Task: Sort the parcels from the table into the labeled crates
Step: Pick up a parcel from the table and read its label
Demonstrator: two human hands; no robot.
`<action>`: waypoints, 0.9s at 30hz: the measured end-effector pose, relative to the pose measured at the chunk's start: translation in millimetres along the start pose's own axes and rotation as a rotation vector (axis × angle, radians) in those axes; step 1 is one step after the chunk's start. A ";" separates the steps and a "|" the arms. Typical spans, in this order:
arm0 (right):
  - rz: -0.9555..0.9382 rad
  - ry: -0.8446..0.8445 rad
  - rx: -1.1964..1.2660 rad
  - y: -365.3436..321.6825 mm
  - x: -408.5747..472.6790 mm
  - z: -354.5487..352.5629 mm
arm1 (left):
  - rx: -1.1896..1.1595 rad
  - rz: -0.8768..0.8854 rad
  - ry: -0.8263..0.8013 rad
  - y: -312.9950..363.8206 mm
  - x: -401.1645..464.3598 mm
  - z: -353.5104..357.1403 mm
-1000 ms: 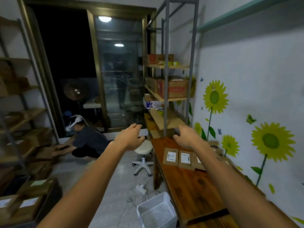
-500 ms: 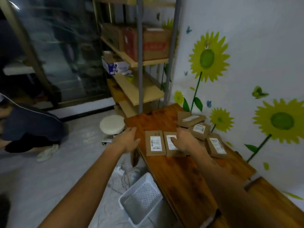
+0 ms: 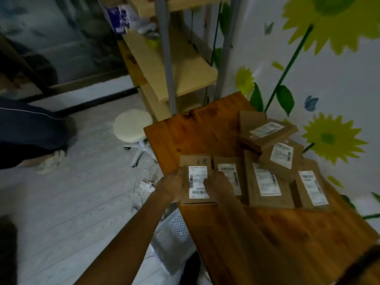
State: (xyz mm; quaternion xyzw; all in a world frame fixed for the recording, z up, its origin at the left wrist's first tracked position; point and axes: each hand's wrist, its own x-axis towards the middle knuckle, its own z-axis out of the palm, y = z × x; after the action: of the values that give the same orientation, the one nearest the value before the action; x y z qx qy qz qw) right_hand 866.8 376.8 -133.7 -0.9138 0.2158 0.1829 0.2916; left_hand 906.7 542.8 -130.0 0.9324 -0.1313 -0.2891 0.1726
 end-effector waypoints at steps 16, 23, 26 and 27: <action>0.208 0.076 0.149 -6.5 44.8 47.7 | -0.600 -0.251 0.185 -9.7 59.3 46.7; 0.220 0.270 0.404 -28.6 2.5 37.5 | -0.855 -0.051 0.154 -36.8 32.1 -3.3; 0.206 0.393 0.497 -56.7 -31.8 25.5 | -0.857 0.074 0.129 -46.0 16.4 -30.5; 0.202 0.430 0.556 -68.9 -47.2 21.6 | -0.841 0.118 0.113 -51.6 8.7 -41.0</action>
State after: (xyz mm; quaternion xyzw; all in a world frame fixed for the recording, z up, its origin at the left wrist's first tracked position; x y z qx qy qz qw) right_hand 857.2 454.3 -97.2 -0.7914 0.4026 -0.0511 0.4572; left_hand 945.0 596.6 -123.1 0.7861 -0.0452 -0.2554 0.5610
